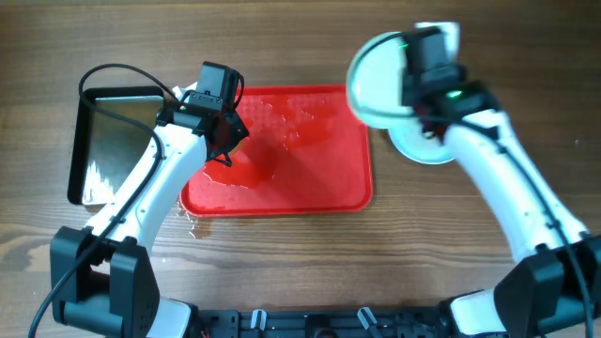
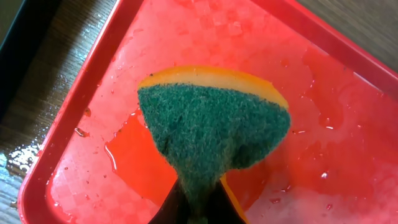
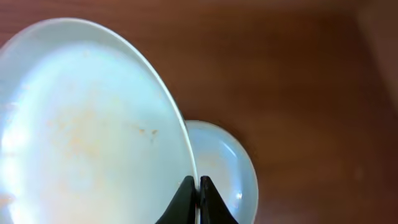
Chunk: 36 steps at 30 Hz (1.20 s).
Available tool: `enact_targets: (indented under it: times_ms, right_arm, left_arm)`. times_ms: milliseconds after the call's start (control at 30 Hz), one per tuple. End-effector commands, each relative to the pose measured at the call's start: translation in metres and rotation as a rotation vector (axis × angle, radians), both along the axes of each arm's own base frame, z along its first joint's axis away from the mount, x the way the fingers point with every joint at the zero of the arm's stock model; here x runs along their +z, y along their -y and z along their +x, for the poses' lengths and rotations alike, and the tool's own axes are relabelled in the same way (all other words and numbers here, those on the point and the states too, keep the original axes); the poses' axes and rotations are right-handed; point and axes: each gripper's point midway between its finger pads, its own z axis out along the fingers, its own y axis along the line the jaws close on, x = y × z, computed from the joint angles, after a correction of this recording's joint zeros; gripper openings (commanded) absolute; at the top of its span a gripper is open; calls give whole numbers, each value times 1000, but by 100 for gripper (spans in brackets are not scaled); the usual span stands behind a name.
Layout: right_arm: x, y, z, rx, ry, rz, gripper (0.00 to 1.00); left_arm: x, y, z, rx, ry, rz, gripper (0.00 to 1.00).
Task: Clean dirty plates on tray and stack at the side
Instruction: 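Lift the last plate with the right gripper and stack it at right, then move the left gripper with the sponge into the black water tray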
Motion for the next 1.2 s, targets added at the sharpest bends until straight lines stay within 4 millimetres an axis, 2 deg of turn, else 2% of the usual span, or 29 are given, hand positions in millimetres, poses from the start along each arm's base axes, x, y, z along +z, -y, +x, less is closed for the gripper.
enact_targets:
  times_ms: [0, 67, 133, 333, 400, 467, 500, 533, 600, 633, 667, 700, 733, 800, 833, 900, 933, 967, 1000, 1033, 1100, 1133, 1167]
  right_arm:
    - [-20, 64, -6, -203, -20, 272, 4]
    - [-42, 97, -17, -269, -49, 363, 5]
    - [-58, 111, -25, -303, -59, 394, 5]
    - [-89, 114, -34, -357, -59, 421, 5]
    - [-95, 113, -37, -358, -62, 421, 28]
    - [-98, 112, -38, -355, -72, 428, 29]
    - [-98, 107, -38, -341, -77, 451, 38]
    - [-99, 100, -37, -319, -83, 484, 48]
    - [-97, 77, -33, -244, -96, 597, 77]
    - [-95, 63, -32, -196, -104, 667, 81]
    - [-91, 44, -31, -131, -115, 760, 83]
    - [-85, 23, -31, -70, -130, 852, 87]
    - [-83, 8, -33, -47, -152, 902, 89]
    - [-88, -21, -43, 5, -219, 897, 90]
    - [-89, -39, -46, 44, -242, 883, 91]
    - [-88, -67, -49, 118, -260, 868, 91]
    - [-86, -80, -49, 155, -262, 864, 91]
    - [-82, -106, -51, 233, -261, 856, 91]
    - [-80, -118, -51, 269, -255, 853, 92]
    - [-77, -131, -52, 309, -248, 850, 92]
    - [-73, -148, -53, 361, -237, 847, 93]
    - [-72, -154, -54, 376, -237, 849, 94]
    - [-73, -158, -56, 366, -244, 857, 95]
  left_arm:
    - [-2, 0, -1, -10, -4, 1, 4]
    - [-2, 0, -1, -10, -5, 1, 4]
    - [-2, -1, -1, -10, -4, 1, 4]
    - [-2, -1, -1, -10, -5, 1, 4]
    - [-2, -1, -1, -10, -5, 1, 4]
    - [-2, 0, -1, -10, -5, 1, 4]
    - [-2, -1, -1, -10, -5, 1, 4]
    - [-2, -1, -1, -10, -5, 1, 4]
    - [-2, 0, -1, -10, -5, 1, 4]
    - [-2, 0, -1, -10, -4, 1, 4]
    - [-1, 0, 1, -9, 2, 0, 4]
    - [2, -10, 7, 13, 33, 48, 4]
    - [6, -23, 13, 51, 64, 98, 4]
    - [13, -58, 29, 153, 124, 103, 4]
    - [16, -90, 37, 237, 153, 102, 4]
    - [21, -138, 41, 358, 191, 104, 4]
    - [23, -155, 42, 400, 207, 106, 4]
    - [24, -191, 42, 489, 235, 112, 4]
    - [21, -208, 41, 528, 238, 113, 4]
    - [15, -222, 40, 559, 232, 97, 4]
    - [-3, -230, 45, 570, 219, 25, 4]
    - [-15, -233, 48, 571, 210, -8, 6]
    - [-29, -238, 50, 580, 193, -30, 13]
